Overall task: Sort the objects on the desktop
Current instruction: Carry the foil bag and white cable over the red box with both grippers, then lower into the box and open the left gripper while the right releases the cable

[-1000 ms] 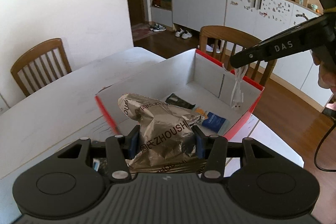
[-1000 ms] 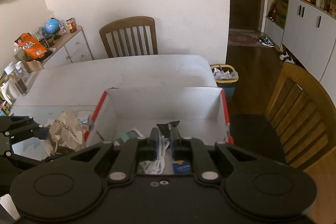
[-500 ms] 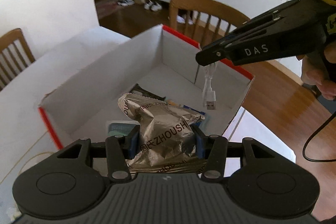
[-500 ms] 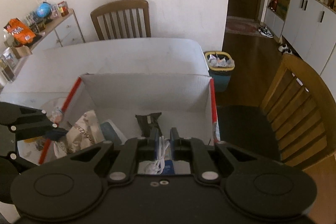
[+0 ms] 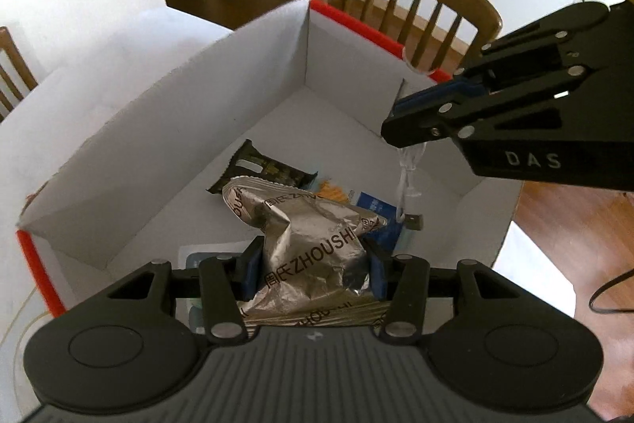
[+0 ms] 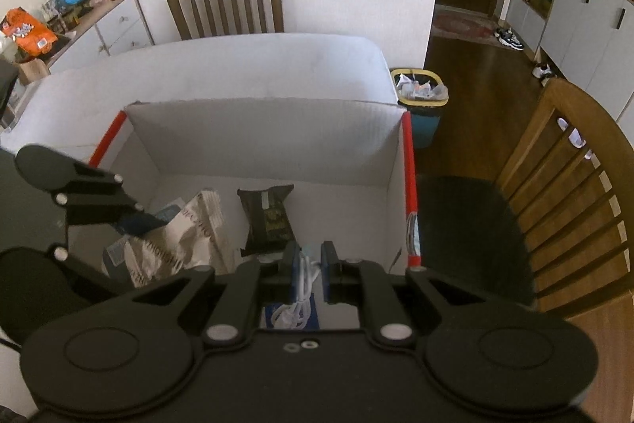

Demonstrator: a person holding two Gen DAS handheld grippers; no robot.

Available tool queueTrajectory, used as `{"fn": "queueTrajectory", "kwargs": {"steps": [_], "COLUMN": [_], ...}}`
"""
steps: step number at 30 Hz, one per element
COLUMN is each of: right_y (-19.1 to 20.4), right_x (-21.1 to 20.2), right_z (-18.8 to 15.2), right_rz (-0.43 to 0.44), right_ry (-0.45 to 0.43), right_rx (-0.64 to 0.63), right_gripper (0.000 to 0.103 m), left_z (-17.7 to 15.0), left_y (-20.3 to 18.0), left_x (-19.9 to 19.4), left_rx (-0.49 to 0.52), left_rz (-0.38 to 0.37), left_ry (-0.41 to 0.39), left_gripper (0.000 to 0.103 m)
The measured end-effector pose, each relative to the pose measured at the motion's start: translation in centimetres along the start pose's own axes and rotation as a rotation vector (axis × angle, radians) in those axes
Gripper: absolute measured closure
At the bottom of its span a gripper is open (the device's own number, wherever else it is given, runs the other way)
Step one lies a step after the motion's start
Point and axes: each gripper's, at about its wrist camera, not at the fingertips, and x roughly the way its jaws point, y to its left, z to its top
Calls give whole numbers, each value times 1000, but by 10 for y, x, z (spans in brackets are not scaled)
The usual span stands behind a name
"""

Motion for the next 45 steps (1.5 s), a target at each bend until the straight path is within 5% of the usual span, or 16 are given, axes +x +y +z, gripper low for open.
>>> {"fn": "queueTrajectory", "kwargs": {"steps": [31, 45], "right_y": [6, 4], "right_x": [73, 74], "right_z": [9, 10], "right_rz": [26, 35], "right_ry": [159, 163], "right_rx": [-76, -66], "right_gripper": [92, 77], "left_z": [-1, -1], "left_y": [-3, -2], "left_x": [34, 37], "left_rx": [71, 45], "left_rz": [-15, -2], "left_ry": [98, 86], "left_gripper": [50, 35]}}
